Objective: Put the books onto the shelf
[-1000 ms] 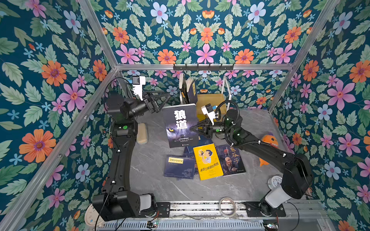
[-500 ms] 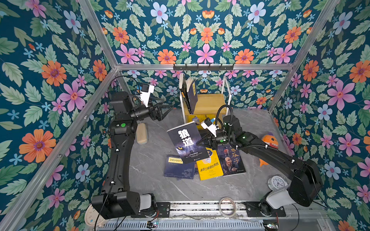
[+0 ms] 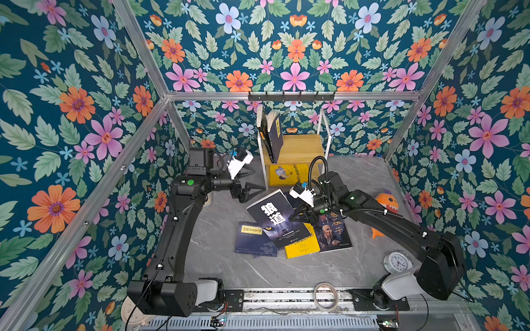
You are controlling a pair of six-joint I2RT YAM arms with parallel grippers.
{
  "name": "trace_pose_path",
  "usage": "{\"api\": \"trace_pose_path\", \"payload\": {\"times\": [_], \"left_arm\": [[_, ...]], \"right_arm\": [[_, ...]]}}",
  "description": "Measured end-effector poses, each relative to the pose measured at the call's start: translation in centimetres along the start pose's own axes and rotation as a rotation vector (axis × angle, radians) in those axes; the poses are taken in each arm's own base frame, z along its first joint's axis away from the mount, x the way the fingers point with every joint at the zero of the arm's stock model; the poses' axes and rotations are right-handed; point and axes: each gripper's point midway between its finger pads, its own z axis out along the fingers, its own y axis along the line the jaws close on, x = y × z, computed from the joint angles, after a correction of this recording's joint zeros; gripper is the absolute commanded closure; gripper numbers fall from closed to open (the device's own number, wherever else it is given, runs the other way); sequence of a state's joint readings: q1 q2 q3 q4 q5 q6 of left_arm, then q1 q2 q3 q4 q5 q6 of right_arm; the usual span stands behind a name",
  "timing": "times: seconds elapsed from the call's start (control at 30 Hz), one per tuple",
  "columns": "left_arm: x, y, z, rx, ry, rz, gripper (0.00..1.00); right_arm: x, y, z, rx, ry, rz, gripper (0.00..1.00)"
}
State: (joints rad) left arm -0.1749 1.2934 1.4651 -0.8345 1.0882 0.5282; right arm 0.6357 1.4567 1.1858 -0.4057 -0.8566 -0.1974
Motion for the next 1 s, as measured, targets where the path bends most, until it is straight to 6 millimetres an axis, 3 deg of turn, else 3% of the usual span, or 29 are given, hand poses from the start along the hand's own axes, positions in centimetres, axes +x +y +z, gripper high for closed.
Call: {"api": "trace_pose_path", "payload": {"times": [0.17, 0.4, 0.53, 0.67, 0.93, 1.0], "left_arm": [[4.0, -1.3, 1.9, 0.055, 0.097, -0.023, 0.00], [6.9, -2.2, 3.5, 0.101, 0.151, -0.069, 0.00], [7.7, -2.4, 4.4, 0.119, 0.169, -0.072, 0.07], [8.4, -2.7, 5.2, 0.140, 0.180, -0.088, 0.28], [8.6, -3.1, 5.9, 0.167, 0.179, -0.132, 0.96], [8.6, -3.1, 5.9, 0.168, 0.176, -0.135, 1.00]], "right_arm": [[0.7, -0.2, -0.2, 0.027, 0.020, -0.017, 1.00], [0.9, -0.3, -0.3, 0.046, 0.034, -0.045, 1.00], [0.6, -0.1, 0.0, 0.039, 0.043, -0.062, 1.00], [0.3, 0.2, 0.3, 0.028, 0.046, -0.087, 1.00], [0.6, -0.4, 0.8, 0.040, 0.064, -0.077, 1.00], [0.7, -0.5, 0.8, 0.046, 0.065, -0.076, 1.00]]}}
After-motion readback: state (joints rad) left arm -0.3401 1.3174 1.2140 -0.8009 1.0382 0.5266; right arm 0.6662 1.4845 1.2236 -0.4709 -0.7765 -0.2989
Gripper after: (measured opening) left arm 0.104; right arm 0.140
